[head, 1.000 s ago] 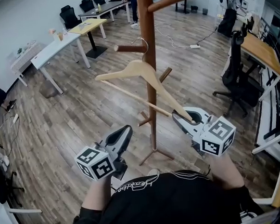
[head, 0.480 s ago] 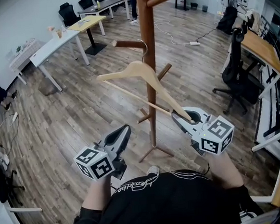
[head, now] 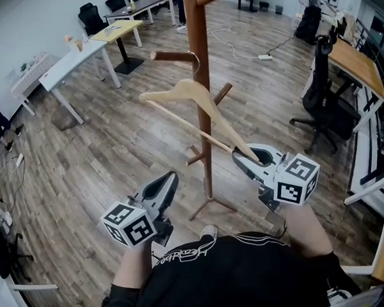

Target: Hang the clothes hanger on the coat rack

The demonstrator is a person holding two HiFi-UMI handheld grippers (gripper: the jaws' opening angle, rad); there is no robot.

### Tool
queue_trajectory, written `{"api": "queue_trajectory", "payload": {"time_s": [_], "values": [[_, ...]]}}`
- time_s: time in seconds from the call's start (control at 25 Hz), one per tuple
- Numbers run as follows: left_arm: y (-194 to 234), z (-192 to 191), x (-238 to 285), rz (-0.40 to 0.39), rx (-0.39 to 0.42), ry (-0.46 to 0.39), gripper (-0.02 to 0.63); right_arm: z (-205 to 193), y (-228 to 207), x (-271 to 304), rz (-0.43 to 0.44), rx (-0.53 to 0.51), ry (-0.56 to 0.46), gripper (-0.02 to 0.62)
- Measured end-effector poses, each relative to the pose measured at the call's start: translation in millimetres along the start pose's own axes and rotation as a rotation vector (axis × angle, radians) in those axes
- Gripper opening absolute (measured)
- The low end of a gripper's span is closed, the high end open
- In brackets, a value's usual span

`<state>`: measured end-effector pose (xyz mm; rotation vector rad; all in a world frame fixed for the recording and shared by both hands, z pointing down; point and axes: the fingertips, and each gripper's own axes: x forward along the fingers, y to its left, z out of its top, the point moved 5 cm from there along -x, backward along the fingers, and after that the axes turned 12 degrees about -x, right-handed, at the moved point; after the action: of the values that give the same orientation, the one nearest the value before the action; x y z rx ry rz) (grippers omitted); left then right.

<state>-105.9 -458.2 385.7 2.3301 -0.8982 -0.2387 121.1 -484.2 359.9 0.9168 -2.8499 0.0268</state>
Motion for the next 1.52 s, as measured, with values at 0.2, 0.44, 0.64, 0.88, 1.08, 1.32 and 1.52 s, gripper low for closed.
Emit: {"api": "queue_trajectory", "payload": {"time_s": [0.2,0.44,0.64,0.88,1.08,1.32,1.52], "values": [[-6.1,-5.5,-3.1,-0.004,-0.01,-0.005,0.009,-0.1,2.8,-5.7,-0.025,0.001,0.012,0.093],[-17.6,-16.2,-11.7,-0.014,-0.023,-0.015,0.009,-2.1,7.9,-23.7,-0.114,-0.01,0.023,0.25],[-32.8,-28.0,-19.6,-0.026,-0.018,-0.026,0.009,-2.1,16.3,-57.6,-0.16,0.016,-0.015,0.253],[-62.8,-48.1,-31.8,-0.054,-0.003,-0.033,0.009,-3.6,45.7,-99.4,-0.166,0.005,-0.053,0.252],[-92.7,-62.7,-39.6,-0.076,0.021,-0.026,0.009,-10.4,77.7,-126.6,-0.138,-0.022,-0.031,0.252],[-124.3,-75.8,-49.8,-0.107,0.059,-0.007,0.009,-18.3,117.0,-146.3,-0.076,-0.007,-0.04,0.199],[-140.8,-84.6,-58.2,-0.124,0.065,0.008,0.009,-18.8,139.8,-157.0,-0.057,0.0,-0.093,0.078]]}}
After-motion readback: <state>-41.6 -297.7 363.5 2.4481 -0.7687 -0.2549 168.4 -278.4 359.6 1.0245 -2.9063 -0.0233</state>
